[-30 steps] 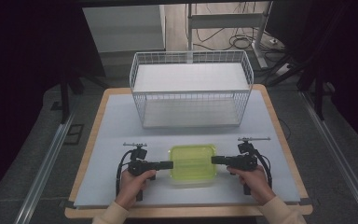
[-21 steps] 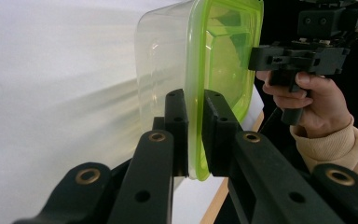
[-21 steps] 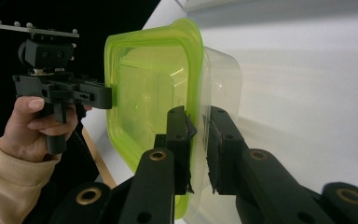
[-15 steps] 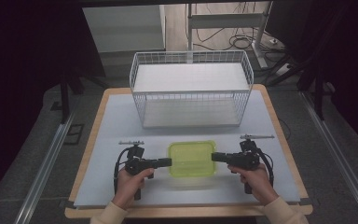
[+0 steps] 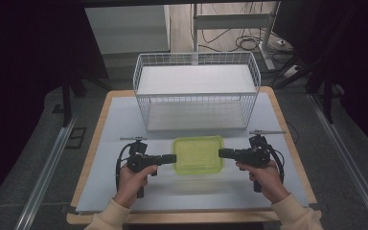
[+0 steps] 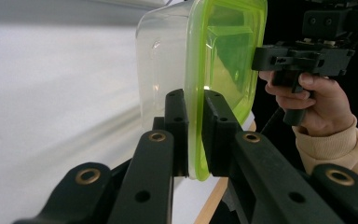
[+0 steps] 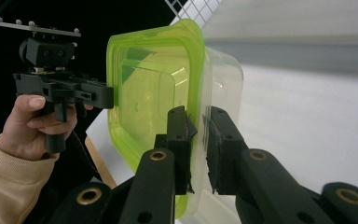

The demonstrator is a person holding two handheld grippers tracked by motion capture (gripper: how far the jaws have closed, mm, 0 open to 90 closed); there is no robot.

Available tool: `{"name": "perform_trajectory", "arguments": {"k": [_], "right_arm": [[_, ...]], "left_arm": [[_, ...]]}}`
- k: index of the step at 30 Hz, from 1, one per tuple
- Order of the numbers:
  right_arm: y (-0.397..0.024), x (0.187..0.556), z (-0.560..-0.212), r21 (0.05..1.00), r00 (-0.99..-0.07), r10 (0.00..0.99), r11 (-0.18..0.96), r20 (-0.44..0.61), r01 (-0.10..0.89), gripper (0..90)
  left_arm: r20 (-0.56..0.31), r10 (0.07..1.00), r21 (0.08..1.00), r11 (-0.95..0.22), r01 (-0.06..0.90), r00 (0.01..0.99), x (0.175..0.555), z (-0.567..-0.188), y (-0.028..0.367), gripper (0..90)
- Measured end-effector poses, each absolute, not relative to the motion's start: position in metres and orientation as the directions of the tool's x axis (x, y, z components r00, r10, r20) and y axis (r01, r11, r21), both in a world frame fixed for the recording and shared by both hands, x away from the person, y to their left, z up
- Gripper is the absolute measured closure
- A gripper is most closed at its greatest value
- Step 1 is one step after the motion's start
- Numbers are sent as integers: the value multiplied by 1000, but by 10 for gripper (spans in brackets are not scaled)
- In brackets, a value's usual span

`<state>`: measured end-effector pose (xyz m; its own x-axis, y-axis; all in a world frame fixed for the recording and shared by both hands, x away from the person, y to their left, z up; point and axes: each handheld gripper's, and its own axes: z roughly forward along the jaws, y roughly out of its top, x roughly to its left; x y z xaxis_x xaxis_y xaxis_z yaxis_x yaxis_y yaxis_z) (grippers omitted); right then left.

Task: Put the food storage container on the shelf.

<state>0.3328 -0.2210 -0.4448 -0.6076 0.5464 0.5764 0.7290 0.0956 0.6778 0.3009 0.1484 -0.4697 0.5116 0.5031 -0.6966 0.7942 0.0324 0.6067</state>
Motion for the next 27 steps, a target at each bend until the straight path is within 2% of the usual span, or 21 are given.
{"name": "perform_trajectory", "arguments": {"k": [13,27], "right_arm": [[-219,343,-408,714,-635,555,102,537,693,805],[-220,350,-389,729,-643,558,95,525,678,806]], "left_arm": [[-674,503,642,37,766,541,313,-438,149,823],[-659,509,659,37,751,554,322,-419,148,823]]}}
